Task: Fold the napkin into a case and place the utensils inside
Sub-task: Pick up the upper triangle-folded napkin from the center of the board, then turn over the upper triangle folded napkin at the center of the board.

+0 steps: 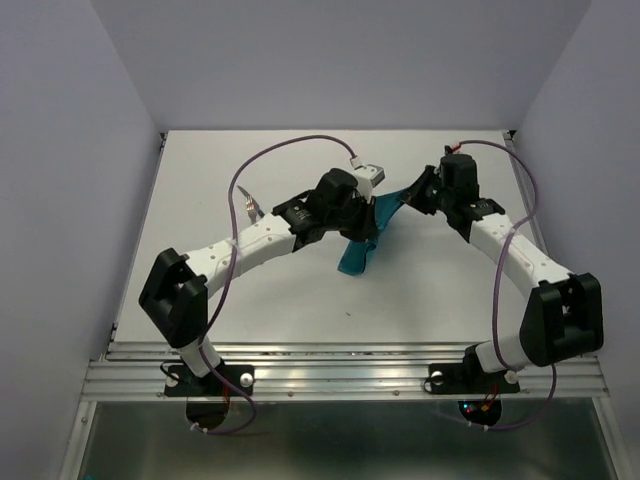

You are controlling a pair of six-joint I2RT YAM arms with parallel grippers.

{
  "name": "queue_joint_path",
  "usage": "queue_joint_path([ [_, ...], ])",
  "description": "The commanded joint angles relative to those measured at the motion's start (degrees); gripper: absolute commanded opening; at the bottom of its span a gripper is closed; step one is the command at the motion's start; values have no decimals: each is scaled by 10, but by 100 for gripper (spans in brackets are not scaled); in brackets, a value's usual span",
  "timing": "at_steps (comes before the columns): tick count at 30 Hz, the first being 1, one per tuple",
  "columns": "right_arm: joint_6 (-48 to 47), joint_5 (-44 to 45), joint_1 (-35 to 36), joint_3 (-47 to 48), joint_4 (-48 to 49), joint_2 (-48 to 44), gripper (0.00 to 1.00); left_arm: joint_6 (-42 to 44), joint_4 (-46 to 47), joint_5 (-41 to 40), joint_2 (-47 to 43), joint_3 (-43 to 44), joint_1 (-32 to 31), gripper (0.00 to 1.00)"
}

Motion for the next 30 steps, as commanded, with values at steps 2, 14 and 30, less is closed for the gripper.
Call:
queue_joint_path([
  [2,-40,104,-2,54,-46,-57,1,7,-55,4,-23,99,-27,0],
  [14,-101,257,-8,69,-157,-184,1,22,-125,-7,69,263,-107,0],
  [30,-137,430,-8,83,-327,-337,1,22,-123,34,160,371,-212,0],
])
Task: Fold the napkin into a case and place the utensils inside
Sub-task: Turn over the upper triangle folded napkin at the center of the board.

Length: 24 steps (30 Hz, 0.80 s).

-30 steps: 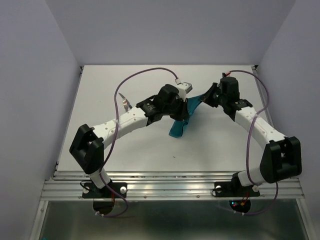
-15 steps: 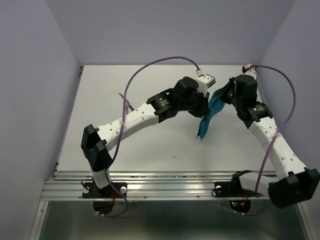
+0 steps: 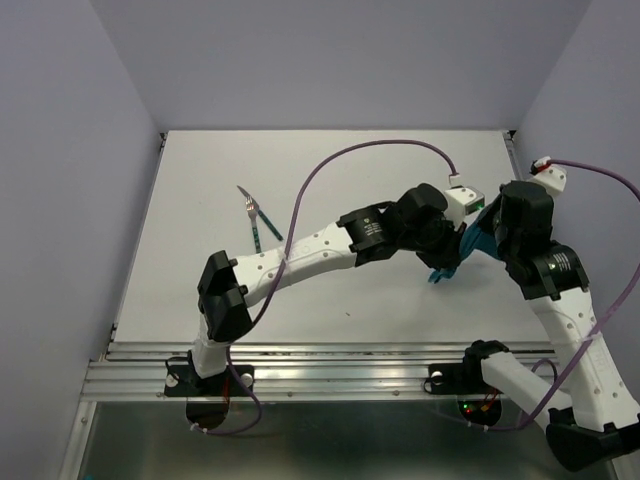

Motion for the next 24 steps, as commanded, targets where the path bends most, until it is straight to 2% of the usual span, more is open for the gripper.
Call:
queue_joint_path([
  [1,-20,68,-6,31,-20,-11,1,3,-3,40,10,56,-31,0],
  [4,-33,66,-6,42,-27,6,1,-15,38,62,6,37,-36,0],
  [8,-57,24,-6,62,-20,57,1,-37,117,82,-23,-46,-31,0],
  [12,-82,-46,-6,82,17,170,1,-80,234,126,-68,-185,16,0],
  [17,-102,-141,-6,134,68,314,1,-112,317,158,-115,-332,92,0],
  [24,-109,-183,28,249,98,504,1,-116,363,178,-128,-432,159,0],
])
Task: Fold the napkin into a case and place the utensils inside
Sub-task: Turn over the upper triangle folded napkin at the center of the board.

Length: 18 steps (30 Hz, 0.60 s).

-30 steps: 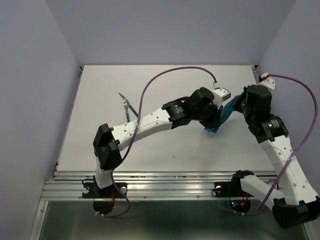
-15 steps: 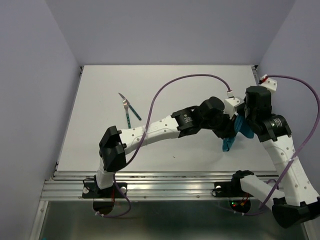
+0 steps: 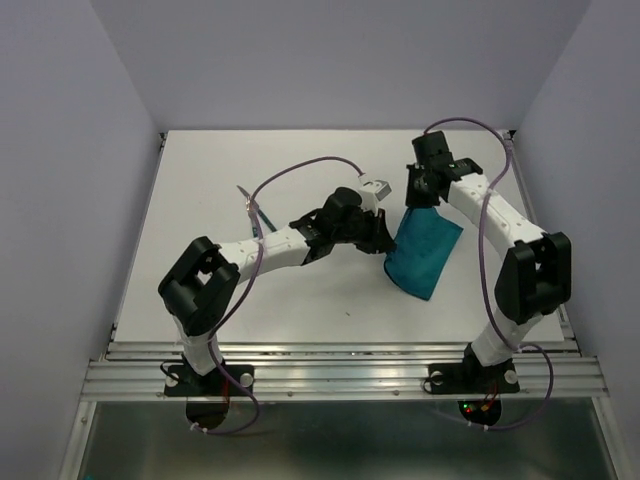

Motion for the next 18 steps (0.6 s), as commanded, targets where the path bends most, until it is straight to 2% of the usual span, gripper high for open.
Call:
queue_joint_path([
  [1,-23,8,11,97,115,69,1,-16,24,91,-44,-50,5,0],
  [10,-16,-28,41,156,138,183,1,-46,87,90,-25,-122,36,0],
  [18,-24,-35,71,184,138,231,1,-50,106,53,-31,-173,37,0],
])
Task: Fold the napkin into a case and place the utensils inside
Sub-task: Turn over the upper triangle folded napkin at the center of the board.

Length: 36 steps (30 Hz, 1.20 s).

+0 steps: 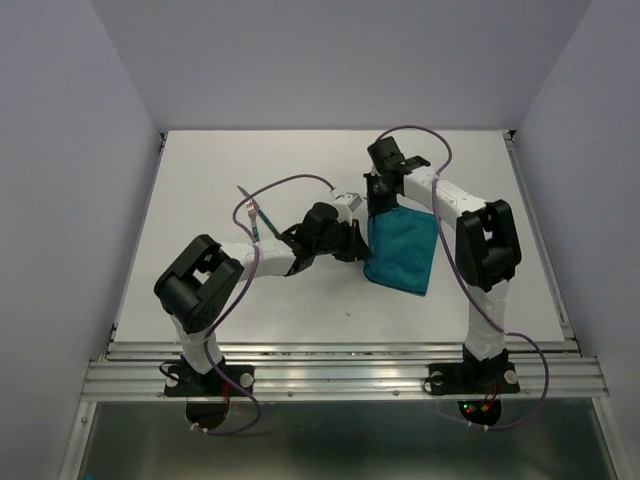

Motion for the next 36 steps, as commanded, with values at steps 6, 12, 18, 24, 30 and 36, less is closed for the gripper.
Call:
queue_joint_path([
  [6,-20,46,19,48,117,37,1,-25,20,58,-27,-70,-20,0],
  [12,-18,42,41,47,118,50,1,-20,22,51,-28,-85,-20,0],
  [18,-6,-5,47,21,137,34,33,-23,15,43,-41,-104,-20,46],
  [24,29,-73,47,-30,186,3,43,-21,4,38,-58,-112,-20,59],
  [30,52,-84,47,-47,198,-29,45,-12,-40,2,-109,-110,-20,59],
  [36,62,-40,25,-70,199,-91,45,18,-117,-50,-172,-91,-19,64],
])
